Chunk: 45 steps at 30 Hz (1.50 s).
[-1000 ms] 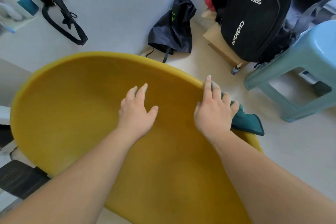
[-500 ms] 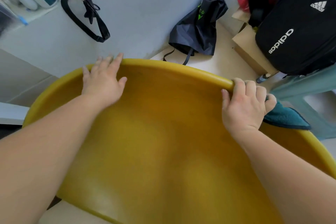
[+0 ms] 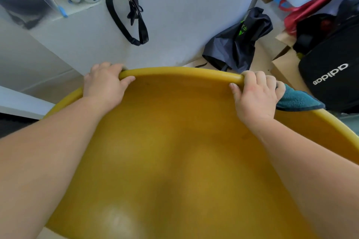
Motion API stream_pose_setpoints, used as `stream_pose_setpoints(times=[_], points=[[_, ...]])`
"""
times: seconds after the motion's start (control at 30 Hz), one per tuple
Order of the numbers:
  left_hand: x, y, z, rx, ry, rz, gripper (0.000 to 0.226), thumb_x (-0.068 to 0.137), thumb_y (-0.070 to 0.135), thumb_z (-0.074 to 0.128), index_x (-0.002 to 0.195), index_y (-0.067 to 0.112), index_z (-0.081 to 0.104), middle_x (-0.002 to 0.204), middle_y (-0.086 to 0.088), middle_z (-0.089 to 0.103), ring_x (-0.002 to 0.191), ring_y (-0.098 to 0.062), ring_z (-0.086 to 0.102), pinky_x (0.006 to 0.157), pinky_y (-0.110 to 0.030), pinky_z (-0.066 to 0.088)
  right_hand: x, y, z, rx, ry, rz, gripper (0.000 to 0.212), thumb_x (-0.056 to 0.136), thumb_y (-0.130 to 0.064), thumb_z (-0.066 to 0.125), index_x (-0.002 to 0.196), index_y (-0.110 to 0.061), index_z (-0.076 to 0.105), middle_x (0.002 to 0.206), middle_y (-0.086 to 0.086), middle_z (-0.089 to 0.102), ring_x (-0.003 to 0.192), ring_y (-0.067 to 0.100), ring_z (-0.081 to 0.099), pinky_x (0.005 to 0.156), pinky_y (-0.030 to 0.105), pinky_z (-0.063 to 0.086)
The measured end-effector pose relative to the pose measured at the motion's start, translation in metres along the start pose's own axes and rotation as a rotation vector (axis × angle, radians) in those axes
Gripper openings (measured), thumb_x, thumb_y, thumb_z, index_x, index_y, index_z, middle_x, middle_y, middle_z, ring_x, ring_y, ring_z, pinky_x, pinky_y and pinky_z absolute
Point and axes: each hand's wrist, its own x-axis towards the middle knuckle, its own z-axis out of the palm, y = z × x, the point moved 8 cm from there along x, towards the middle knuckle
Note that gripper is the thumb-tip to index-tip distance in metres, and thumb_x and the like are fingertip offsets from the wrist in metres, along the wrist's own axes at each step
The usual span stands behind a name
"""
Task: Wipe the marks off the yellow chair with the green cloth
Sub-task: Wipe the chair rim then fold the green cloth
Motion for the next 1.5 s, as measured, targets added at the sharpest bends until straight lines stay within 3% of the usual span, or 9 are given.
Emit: stream_pose_setpoints(times=[0.3, 0.57, 0.8, 0.93, 1.03, 1.1, 1.23, 1.33, 1.5], points=[[0.024, -0.135, -0.01, 0.093, 0.037, 0.07, 0.045, 0.096, 0.05, 0.046, 0.091, 0.007, 0.057, 0.091, -0.017, 0.059, 0.089, -0.038, 0.055, 0.073, -0.048, 0.049, 0.101, -0.168, 0.039, 0.014, -0.056, -0.252, 0.048, 0.1, -0.054, 0.047, 0.13, -0.016, 0.054, 0.127, 0.011, 0.056, 0.125, 0.037, 0.045, 0.114, 0.049, 0.022], [0.023, -0.164, -0.003, 0.034, -0.024, 0.099, 0.044, 0.098, 0.046, 0.041, 0.106, 0.007, 0.059, 0.088, -0.017, 0.064, 0.07, -0.04, 0.062, 0.058, -0.046, 0.05, 0.132, -0.233, 0.059, 0.023, -0.058, -0.355, 0.043, 0.103, -0.046, 0.044, 0.137, -0.019, 0.05, 0.139, 0.009, 0.05, 0.138, 0.035, 0.036, 0.125, 0.05, 0.008], [0.057, -0.179, -0.007, -0.019, -0.068, 0.006, 0.046, 0.097, 0.052, 0.037, 0.107, 0.01, 0.055, 0.099, -0.015, 0.063, 0.086, -0.04, 0.061, 0.073, -0.05, 0.052, 0.167, -0.251, 0.055, 0.111, -0.103, -0.406, 0.045, 0.102, -0.048, 0.051, 0.135, -0.019, 0.054, 0.134, 0.006, 0.056, 0.129, 0.032, 0.045, 0.119, 0.046, 0.021], [0.087, -0.192, -0.015, 0.001, -0.085, -0.034, 0.044, 0.096, 0.054, 0.037, 0.101, 0.014, 0.053, 0.094, -0.012, 0.062, 0.084, -0.036, 0.059, 0.075, -0.049, 0.052, 0.192, -0.263, 0.053, 0.143, -0.143, -0.403, 0.068, 0.097, -0.054, 0.057, 0.153, -0.02, 0.039, 0.145, 0.008, 0.051, 0.137, 0.034, 0.041, 0.117, 0.049, 0.025], [0.094, -0.197, -0.015, -0.016, -0.103, -0.052, 0.04, 0.096, 0.053, 0.043, 0.1, 0.015, 0.052, 0.094, -0.011, 0.062, 0.083, -0.034, 0.058, 0.072, -0.046, 0.05, 0.203, -0.239, 0.055, -0.029, -0.101, -0.263, 0.093, 0.09, -0.074, 0.052, 0.159, -0.018, 0.021, 0.149, 0.014, 0.043, 0.142, 0.038, 0.032, 0.116, 0.055, 0.021], [0.089, -0.203, -0.013, -0.065, -0.115, -0.097, 0.039, 0.095, 0.054, 0.043, 0.106, 0.018, 0.054, 0.099, -0.01, 0.063, 0.087, -0.033, 0.058, 0.073, -0.045, 0.05, 0.202, -0.218, 0.055, -0.09, -0.075, -0.268, 0.079, 0.095, -0.07, 0.044, 0.154, -0.017, 0.033, 0.142, 0.018, 0.045, 0.134, 0.04, 0.036, 0.114, 0.057, 0.022], [0.063, -0.209, -0.015, -0.085, -0.083, -0.055, 0.046, 0.097, 0.048, 0.045, 0.137, 0.026, 0.045, 0.128, -0.011, 0.057, 0.114, -0.036, 0.054, 0.093, -0.049, 0.047, 0.194, -0.216, 0.039, 0.074, 0.047, -0.384, 0.046, 0.099, -0.037, 0.04, 0.131, -0.011, 0.061, 0.124, 0.019, 0.056, 0.114, 0.044, 0.046, 0.1, 0.053, 0.034], [0.035, -0.211, -0.014, 0.026, -0.072, 0.046, 0.063, 0.094, 0.044, 0.052, 0.151, 0.028, 0.028, 0.143, -0.011, 0.046, 0.123, -0.037, 0.046, 0.1, -0.053, 0.042, 0.155, -0.252, 0.032, 0.213, 0.132, -0.435, 0.037, 0.098, -0.025, 0.045, 0.123, -0.003, 0.062, 0.11, 0.022, 0.059, 0.099, 0.043, 0.052, 0.085, 0.05, 0.041], [0.011, -0.244, -0.003, 0.032, -0.112, 0.061, 0.08, 0.089, 0.047, 0.059, 0.155, 0.031, 0.018, 0.148, -0.01, 0.039, 0.127, -0.036, 0.043, 0.103, -0.054, 0.041, 0.058, -0.306, 0.058, 0.6, -0.009, -0.239, 0.036, 0.104, -0.027, 0.048, 0.133, -0.008, 0.058, 0.123, 0.014, 0.057, 0.105, 0.026, 0.051, 0.082, 0.032, 0.042]])
